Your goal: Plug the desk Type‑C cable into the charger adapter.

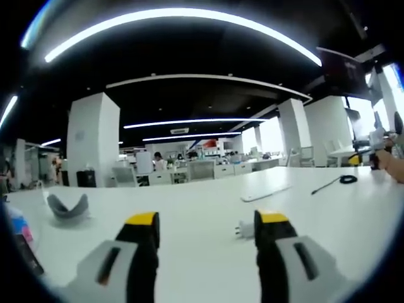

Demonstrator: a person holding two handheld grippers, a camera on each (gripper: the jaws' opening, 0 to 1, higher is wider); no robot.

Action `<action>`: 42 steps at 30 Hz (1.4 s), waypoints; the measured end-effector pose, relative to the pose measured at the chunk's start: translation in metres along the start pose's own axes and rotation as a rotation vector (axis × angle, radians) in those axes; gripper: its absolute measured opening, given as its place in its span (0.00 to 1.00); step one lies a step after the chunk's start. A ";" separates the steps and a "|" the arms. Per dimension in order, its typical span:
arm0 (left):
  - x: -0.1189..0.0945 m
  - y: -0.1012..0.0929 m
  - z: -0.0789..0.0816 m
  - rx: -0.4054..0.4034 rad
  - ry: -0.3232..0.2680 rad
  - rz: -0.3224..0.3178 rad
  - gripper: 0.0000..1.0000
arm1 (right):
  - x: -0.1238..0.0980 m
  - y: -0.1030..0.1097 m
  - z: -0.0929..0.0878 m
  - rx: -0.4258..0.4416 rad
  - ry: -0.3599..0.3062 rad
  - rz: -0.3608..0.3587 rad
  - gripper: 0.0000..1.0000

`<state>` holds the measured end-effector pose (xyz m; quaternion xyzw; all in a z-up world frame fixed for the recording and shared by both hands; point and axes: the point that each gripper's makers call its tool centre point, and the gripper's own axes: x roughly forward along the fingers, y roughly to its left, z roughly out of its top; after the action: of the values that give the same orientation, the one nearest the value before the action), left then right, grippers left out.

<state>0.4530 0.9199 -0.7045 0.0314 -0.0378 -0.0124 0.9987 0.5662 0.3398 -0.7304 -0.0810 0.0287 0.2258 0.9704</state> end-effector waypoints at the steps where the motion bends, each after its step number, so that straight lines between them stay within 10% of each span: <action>1: 0.000 0.003 -0.001 0.000 0.006 0.015 0.62 | 0.000 -0.001 0.001 0.003 -0.003 -0.002 0.27; 42: -0.011 0.023 0.021 -0.015 -0.008 0.053 0.74 | -0.008 0.003 0.017 0.023 -0.072 -0.009 0.27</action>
<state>0.4407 0.9416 -0.6830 0.0226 -0.0424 0.0137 0.9987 0.5583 0.3416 -0.7132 -0.0619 -0.0040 0.2241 0.9726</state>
